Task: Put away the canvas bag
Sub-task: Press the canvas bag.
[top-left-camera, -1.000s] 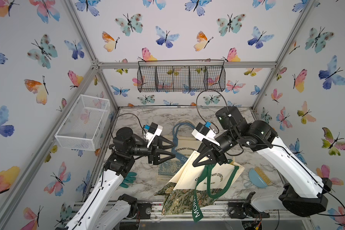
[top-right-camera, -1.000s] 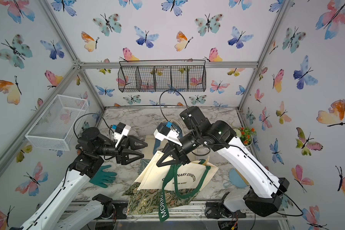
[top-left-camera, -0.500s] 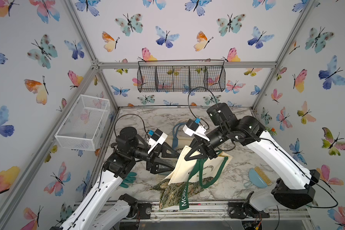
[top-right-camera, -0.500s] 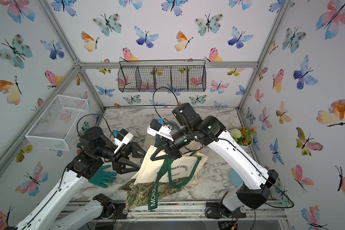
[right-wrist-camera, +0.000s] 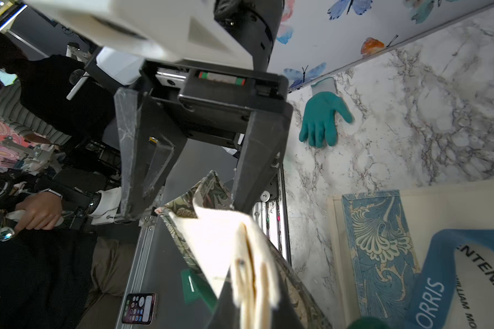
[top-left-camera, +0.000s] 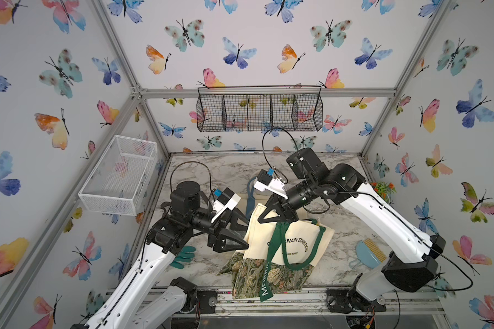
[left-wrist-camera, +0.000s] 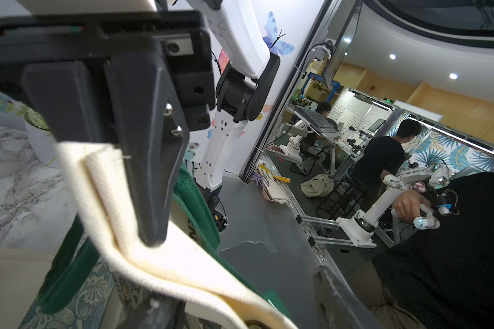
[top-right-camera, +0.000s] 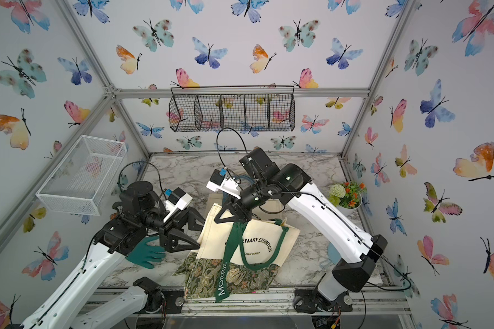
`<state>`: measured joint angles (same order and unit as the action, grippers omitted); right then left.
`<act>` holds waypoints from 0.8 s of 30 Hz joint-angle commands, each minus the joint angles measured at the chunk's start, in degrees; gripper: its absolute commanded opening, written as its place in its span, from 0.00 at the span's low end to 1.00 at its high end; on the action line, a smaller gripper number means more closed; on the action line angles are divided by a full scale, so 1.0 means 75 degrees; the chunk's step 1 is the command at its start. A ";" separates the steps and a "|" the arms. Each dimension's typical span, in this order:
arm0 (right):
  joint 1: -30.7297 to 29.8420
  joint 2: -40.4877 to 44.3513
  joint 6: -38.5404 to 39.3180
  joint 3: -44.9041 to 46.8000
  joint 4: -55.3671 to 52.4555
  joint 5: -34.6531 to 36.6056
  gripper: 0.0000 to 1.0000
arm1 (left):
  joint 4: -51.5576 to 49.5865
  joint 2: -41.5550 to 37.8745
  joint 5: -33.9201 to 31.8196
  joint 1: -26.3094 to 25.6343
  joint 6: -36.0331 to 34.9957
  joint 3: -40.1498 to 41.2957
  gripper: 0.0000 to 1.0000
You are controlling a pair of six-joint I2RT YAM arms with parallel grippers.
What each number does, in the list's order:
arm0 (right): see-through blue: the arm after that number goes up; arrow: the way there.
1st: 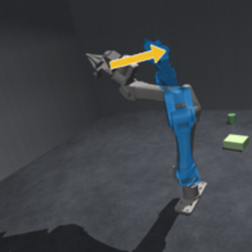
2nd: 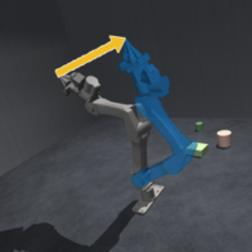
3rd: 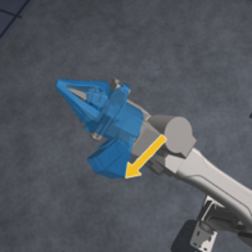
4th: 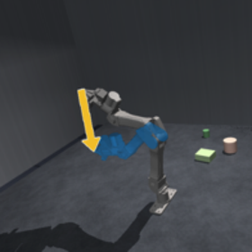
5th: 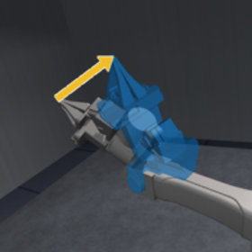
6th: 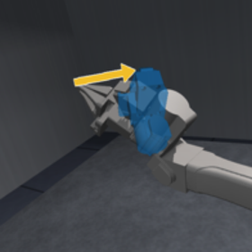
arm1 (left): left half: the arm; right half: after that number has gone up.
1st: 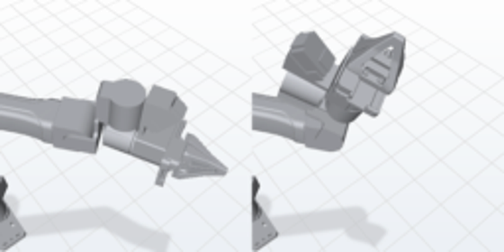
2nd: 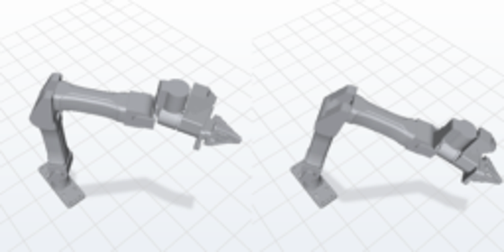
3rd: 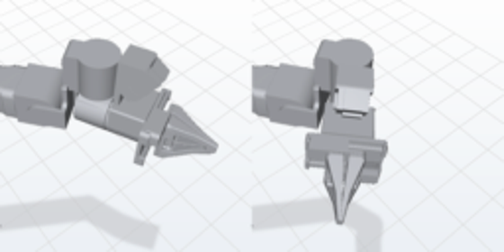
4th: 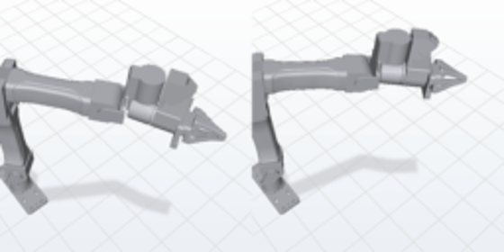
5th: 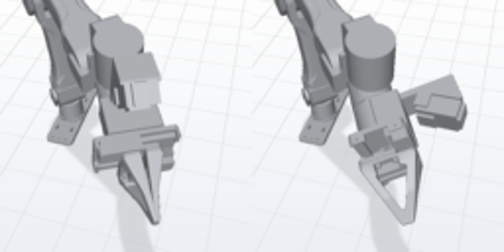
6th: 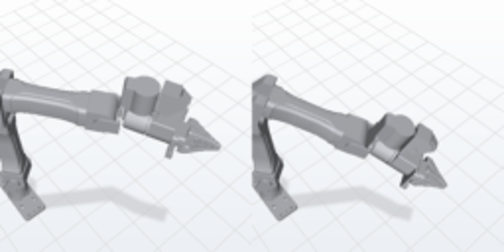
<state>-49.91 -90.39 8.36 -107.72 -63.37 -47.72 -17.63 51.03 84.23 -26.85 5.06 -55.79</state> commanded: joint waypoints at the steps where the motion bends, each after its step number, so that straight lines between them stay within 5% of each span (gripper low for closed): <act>1: 0.0080 -0.0327 -0.0185 -0.0161 0.0067 0.1144 0.02 | 0.0039 -0.0111 0.0718 -0.0111 -0.0290 -0.0264 0.72; 8: 0.0080 -0.0571 -0.0946 -0.1114 0.0420 0.0576 0.02 | -0.0006 -0.0115 0.0037 -0.0157 -0.0464 0.0338 0.72; 12: 0.0080 -0.0286 -0.1847 -0.0893 0.1374 0.0283 0.02 | 0.0456 -0.0078 -0.1999 -0.0156 0.0057 0.0915 0.71; 17: 0.0092 -0.0204 -0.2227 -0.1072 0.1382 0.1304 0.02 | 0.0833 -0.0020 -0.3500 -0.0172 0.0464 0.1297 0.68; 18: 0.0092 -0.0234 -0.2217 -0.1225 0.1276 0.1589 0.02 | 0.0838 -0.0070 -0.3745 -0.0178 0.0507 0.1337 0.61; 19: 0.0109 -0.0261 -0.2216 -0.1347 0.1194 0.1788 0.02 | 0.0828 -0.0097 -0.3916 -0.0171 0.0509 0.1359 0.38; 20: 0.0127 -0.0281 -0.2222 -0.1515 0.1125 0.1977 0.02 | 0.0815 -0.0112 -0.3958 -0.0175 0.0468 0.1389 0.03; 24: 0.0315 -0.0288 -0.2303 -0.2015 0.1020 0.2461 0.02 | 0.1084 -0.0096 -0.3330 -0.0188 0.0544 0.1548 0.00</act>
<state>-49.54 -93.86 -6.92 -117.86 -62.96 -34.20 -9.04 50.83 58.02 -27.68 7.86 -45.95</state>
